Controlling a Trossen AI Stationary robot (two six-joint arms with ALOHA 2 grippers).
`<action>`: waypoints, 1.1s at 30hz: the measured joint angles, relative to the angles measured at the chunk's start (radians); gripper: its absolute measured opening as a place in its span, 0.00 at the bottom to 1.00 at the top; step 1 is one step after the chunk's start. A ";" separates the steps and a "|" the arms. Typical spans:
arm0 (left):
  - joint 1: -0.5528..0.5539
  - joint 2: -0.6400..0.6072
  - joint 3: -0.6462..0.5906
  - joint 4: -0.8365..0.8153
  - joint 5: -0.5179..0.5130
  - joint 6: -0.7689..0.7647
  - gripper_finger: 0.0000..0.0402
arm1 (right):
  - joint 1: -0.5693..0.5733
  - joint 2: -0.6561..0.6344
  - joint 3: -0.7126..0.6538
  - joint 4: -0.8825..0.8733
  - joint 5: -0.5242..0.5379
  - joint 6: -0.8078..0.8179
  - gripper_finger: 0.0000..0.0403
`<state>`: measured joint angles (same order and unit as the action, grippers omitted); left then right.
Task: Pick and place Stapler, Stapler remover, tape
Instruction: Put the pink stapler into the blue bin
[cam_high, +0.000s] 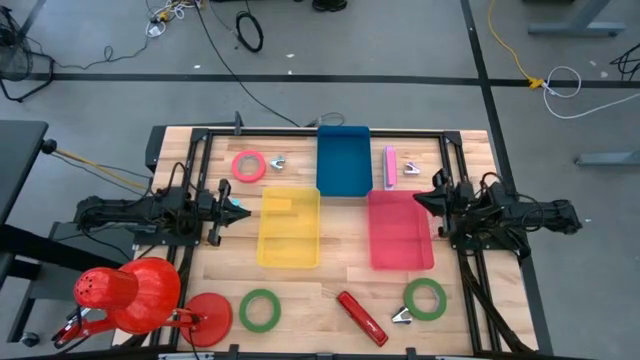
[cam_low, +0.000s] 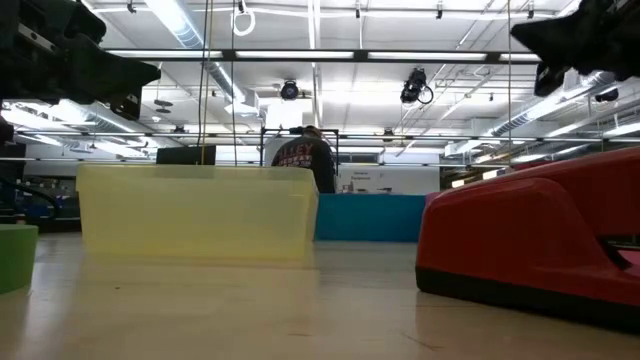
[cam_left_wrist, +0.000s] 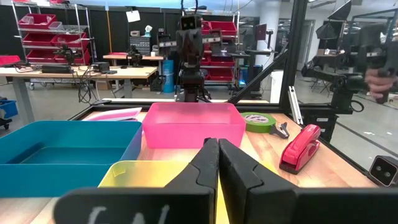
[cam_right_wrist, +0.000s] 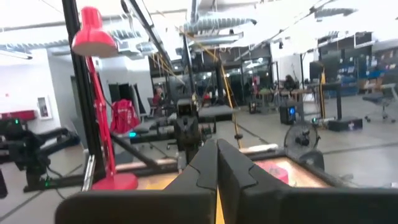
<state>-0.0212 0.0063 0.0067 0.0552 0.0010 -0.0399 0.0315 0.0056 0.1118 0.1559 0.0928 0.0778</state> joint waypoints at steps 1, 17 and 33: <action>0.000 0.000 0.000 0.000 0.000 0.000 0.04 | 0.000 0.006 0.018 0.000 0.001 -0.008 0.01; 0.000 0.000 0.000 0.000 0.000 0.000 0.04 | 0.000 0.258 0.370 -0.087 0.057 -0.083 0.01; 0.000 0.000 0.000 0.000 0.000 0.000 0.04 | 0.000 0.465 0.657 -0.280 0.057 -0.059 0.01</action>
<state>-0.0212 0.0063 0.0067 0.0554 0.0010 -0.0395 0.0315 0.4704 0.7691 -0.1244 0.1497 0.0187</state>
